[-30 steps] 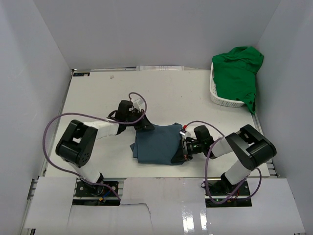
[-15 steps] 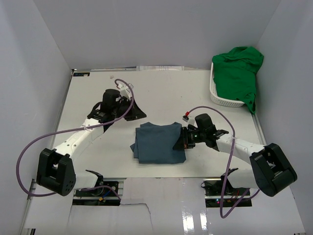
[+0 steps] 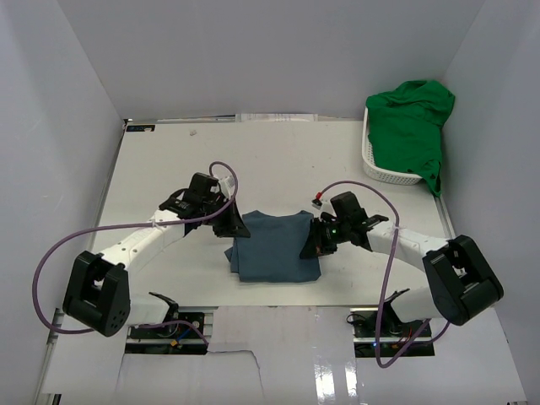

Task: Fold and stack the t-shirts
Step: Smooth out wrinkles on the folded tshirt

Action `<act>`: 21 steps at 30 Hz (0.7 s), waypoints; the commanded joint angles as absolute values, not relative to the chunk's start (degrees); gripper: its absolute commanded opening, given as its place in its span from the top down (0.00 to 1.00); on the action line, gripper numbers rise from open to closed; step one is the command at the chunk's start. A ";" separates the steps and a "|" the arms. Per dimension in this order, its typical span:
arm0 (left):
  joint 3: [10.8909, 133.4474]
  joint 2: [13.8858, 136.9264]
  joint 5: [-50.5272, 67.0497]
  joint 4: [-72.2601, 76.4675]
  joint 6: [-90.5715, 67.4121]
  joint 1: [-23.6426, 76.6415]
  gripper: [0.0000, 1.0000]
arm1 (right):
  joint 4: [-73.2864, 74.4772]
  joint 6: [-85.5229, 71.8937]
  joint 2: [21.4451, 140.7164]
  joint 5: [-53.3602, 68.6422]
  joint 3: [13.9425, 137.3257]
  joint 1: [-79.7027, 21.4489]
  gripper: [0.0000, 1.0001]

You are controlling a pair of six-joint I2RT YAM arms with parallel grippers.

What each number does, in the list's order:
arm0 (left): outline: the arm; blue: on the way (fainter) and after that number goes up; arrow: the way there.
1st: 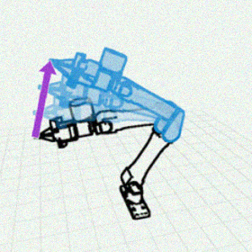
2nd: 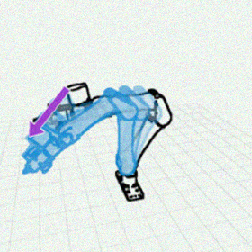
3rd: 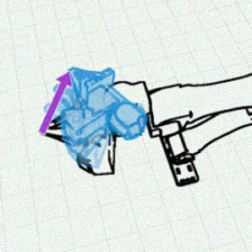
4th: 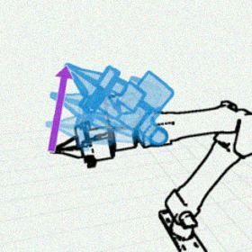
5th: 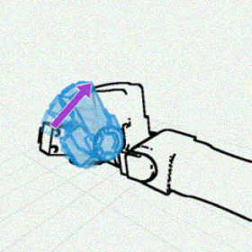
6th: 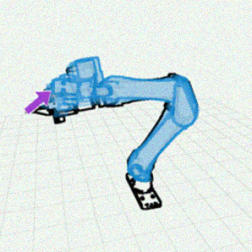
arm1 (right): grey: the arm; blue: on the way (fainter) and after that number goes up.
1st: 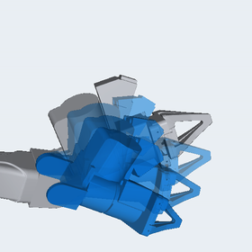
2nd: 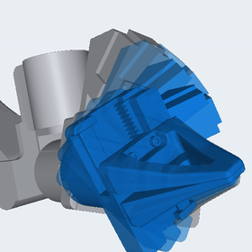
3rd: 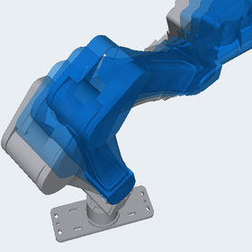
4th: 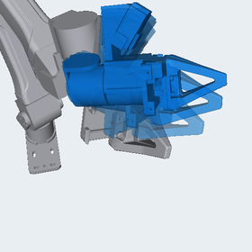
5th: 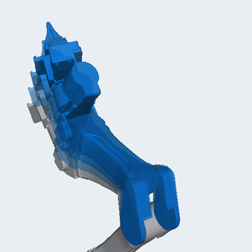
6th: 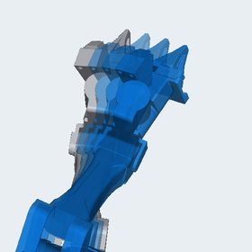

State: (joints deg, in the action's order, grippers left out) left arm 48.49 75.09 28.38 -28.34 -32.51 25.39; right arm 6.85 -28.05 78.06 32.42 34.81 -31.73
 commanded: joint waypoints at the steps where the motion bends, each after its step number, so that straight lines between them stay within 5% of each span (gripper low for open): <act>1: 47.20 72.86 28.74 -29.80 -34.98 28.47 0.99 | 7.56 -26.54 79.97 31.64 37.26 -31.73 0.92; 21: 32.79 80.23 21.81 -23.73 -41.22 37.09 0.99 | 3.78 -26.45 87.19 31.38 37.97 -31.82 0.92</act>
State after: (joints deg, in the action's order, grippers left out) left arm 34.44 77.17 26.83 -23.05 -41.54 36.88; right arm 5.63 -27.16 87.05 31.64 37.10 -31.73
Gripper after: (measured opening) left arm 0.014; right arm 0.078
